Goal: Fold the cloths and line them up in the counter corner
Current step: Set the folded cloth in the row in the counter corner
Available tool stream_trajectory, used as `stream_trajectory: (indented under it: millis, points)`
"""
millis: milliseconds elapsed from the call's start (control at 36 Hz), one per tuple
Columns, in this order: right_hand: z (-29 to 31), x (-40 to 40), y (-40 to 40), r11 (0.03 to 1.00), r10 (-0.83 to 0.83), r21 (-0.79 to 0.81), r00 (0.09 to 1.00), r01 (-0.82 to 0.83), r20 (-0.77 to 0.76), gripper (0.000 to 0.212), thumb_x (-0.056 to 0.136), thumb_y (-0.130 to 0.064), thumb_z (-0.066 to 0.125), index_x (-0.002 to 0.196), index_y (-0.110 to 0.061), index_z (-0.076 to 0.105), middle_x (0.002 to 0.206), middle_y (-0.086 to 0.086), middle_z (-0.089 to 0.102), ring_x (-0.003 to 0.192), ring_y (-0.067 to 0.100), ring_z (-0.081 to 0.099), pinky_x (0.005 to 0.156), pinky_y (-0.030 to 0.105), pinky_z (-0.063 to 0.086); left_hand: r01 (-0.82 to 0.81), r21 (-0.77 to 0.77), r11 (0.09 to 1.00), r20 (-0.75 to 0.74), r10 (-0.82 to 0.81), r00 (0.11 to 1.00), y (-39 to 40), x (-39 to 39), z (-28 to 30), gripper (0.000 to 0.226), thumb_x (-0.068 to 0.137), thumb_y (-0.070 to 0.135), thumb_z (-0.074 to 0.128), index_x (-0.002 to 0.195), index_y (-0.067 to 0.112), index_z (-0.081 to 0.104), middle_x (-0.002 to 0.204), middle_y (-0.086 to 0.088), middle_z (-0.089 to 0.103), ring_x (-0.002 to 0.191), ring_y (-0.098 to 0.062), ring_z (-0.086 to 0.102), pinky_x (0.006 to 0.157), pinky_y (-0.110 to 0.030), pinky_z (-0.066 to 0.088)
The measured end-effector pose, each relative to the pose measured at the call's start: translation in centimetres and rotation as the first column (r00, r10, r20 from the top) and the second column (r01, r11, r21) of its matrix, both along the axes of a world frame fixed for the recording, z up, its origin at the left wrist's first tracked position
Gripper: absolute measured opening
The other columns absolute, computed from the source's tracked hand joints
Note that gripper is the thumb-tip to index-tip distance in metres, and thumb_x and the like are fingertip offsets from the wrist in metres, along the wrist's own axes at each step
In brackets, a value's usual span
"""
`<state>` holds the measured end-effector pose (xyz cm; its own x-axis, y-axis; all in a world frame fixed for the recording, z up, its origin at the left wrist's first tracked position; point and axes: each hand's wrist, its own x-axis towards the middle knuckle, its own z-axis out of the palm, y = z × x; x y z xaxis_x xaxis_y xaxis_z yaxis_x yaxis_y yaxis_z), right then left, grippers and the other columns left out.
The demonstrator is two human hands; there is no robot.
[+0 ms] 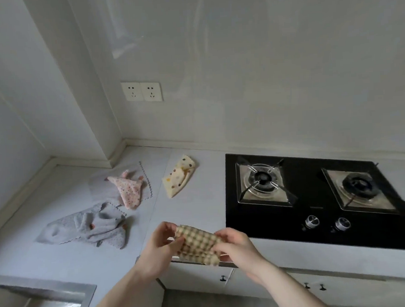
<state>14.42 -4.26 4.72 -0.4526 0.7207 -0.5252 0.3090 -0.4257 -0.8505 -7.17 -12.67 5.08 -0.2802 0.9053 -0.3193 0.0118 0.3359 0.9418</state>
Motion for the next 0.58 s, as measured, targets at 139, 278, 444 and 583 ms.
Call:
stream_trajectory:
  millis: [139, 278, 444, 583]
  points:
    - [4.8, 3.1, -1.4, 0.989, -0.117, 0.094, 0.993, 0.119, -0.017, 0.031, 0.082, -0.005, 0.072, 0.111, -0.018, 0.069, 0.104, 0.002, 0.076, 0.097, 0.017, 0.073, 0.080, 0.030, 0.059, 0.144, -0.059, 0.988, 0.140, -0.134, 0.981, 1.0, 2.0, 5.9, 0.045, 0.069, 0.020, 0.065, 0.112, 0.011, 0.057, 0.088, -0.004, 0.066, 0.075, -0.016, 0.063, 0.073, -0.033, 0.054]
    - [7.8, 6.5, -1.9, 0.950, -0.262, 0.166, 0.964, 0.265, -0.038, 0.033, 0.085, -0.002, 0.073, 0.113, -0.018, 0.069, 0.103, 0.000, 0.077, 0.098, 0.015, 0.073, 0.078, 0.025, 0.056, 0.316, 0.007, 0.949, 0.001, -0.316, 0.949, 4.2, 5.4, 7.9, 0.033, 0.079, 0.031, 0.074, 0.108, 0.014, 0.067, 0.101, -0.009, 0.071, 0.082, -0.016, 0.069, 0.070, -0.029, 0.057]
    - [10.2, 12.4, -2.7, 0.898, -0.393, 0.207, 0.919, 0.388, -0.016, 0.040, 0.087, -0.015, 0.074, 0.122, -0.030, 0.063, 0.111, -0.005, 0.074, 0.100, 0.005, 0.071, 0.082, 0.025, 0.058, 0.453, 0.085, 0.887, -0.081, -0.447, 0.891, 7.6, 11.3, 8.7, 0.020, 0.086, 0.019, 0.080, 0.102, 0.014, 0.070, 0.087, -0.011, 0.070, 0.077, -0.019, 0.066, 0.066, -0.032, 0.055]
    - [10.4, 18.8, -3.4, 0.858, -0.477, 0.243, 0.877, 0.452, 0.052, 0.039, 0.084, -0.030, 0.078, 0.121, -0.032, 0.065, 0.111, -0.011, 0.073, 0.102, 0.005, 0.070, 0.092, 0.034, 0.059, 0.577, 0.115, 0.809, -0.076, -0.572, 0.817, 10.1, 18.0, 9.1, 0.022, 0.081, 0.026, 0.082, 0.100, 0.023, 0.072, 0.090, -0.011, 0.073, 0.083, -0.028, 0.071, 0.072, -0.040, 0.060]
